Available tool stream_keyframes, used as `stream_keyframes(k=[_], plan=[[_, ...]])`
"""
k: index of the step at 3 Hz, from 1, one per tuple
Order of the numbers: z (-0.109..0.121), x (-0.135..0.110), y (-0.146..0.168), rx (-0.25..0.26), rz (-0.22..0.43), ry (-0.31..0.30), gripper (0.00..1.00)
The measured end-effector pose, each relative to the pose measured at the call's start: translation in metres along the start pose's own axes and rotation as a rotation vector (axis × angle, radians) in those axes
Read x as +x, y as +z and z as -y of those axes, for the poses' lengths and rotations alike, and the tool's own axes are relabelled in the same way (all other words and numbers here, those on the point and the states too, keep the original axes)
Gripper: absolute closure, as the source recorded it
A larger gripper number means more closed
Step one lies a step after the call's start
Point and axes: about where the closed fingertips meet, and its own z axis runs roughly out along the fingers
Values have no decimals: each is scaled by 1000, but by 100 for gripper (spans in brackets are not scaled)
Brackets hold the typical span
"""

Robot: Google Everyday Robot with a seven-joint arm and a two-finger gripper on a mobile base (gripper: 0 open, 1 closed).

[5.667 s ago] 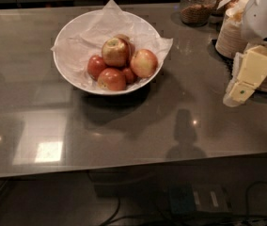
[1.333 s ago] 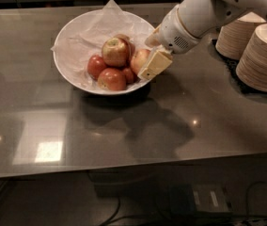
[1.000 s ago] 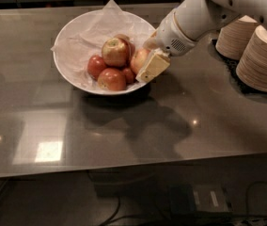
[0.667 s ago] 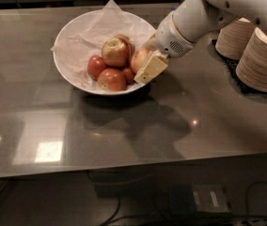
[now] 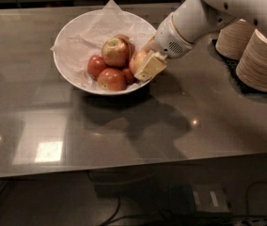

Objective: Pick apple from white bowl

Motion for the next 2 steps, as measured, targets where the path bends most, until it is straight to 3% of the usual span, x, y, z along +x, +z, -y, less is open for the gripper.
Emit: stream_keyframes(k=[1,2], plan=[[0,0,0,0,1,0,99],[0,-8,-2,-15,48,0,100]])
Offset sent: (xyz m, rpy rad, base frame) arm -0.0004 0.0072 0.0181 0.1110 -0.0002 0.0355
